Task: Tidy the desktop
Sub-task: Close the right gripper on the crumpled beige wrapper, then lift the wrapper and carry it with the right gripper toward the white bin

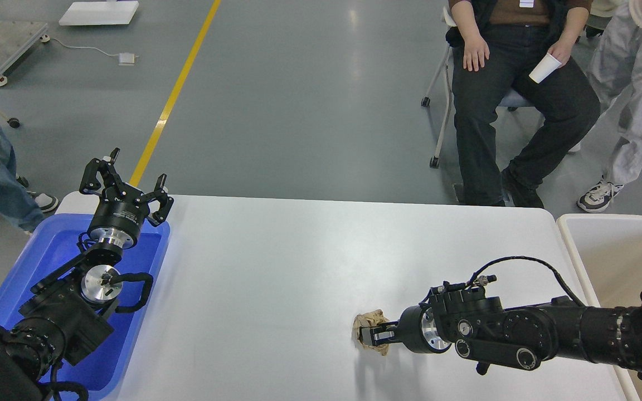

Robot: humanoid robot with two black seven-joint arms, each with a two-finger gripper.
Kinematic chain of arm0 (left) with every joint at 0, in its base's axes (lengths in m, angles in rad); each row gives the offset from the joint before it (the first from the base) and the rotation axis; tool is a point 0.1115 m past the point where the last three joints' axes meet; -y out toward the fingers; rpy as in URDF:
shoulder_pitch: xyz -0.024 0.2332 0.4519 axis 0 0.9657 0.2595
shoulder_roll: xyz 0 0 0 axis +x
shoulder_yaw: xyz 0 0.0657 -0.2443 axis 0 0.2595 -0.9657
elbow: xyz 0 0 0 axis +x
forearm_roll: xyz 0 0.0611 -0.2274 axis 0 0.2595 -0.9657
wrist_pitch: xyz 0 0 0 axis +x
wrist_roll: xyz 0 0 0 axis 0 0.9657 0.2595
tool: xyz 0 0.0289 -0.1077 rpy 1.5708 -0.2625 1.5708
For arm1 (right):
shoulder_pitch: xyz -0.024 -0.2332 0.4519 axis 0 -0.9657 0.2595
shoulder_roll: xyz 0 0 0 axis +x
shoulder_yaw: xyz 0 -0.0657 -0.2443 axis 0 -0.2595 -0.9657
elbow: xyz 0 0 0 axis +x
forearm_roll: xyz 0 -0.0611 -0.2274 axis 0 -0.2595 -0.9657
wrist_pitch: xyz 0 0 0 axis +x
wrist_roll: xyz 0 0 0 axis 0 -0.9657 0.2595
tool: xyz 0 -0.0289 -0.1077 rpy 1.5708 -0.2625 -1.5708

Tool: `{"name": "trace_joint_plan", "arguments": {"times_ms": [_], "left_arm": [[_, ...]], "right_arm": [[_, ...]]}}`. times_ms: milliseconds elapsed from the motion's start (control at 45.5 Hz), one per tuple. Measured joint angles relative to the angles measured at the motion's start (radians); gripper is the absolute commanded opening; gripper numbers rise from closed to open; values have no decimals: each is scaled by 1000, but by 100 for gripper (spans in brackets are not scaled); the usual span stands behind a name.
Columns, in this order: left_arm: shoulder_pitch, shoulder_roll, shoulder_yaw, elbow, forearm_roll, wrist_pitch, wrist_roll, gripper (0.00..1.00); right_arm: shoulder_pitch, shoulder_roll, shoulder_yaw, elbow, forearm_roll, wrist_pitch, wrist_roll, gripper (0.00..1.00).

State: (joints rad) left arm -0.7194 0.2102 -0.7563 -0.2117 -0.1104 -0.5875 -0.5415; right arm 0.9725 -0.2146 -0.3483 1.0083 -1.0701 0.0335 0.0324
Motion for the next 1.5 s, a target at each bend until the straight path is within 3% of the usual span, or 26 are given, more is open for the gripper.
{"name": "trace_joint_plan", "arguments": {"times_ms": [418,704,968,1232,1496], "left_arm": [[0,0,0,0,0,0,0,100],[0,0,0,0,0,0,0,100],[0,0,0,0,0,0,0,100],[0,0,0,0,0,0,0,100],[0,0,0,0,0,0,0,100]], "right_arm": [[45,-103,7,90,73,2,24,0],[239,-352,8,323,196,69,26,0],[472,-587,0,482,293,193,9,0],[599,-726,-2,512,363,248,-22,0],[539,-868,0,432,395,205,-43,0]]}}
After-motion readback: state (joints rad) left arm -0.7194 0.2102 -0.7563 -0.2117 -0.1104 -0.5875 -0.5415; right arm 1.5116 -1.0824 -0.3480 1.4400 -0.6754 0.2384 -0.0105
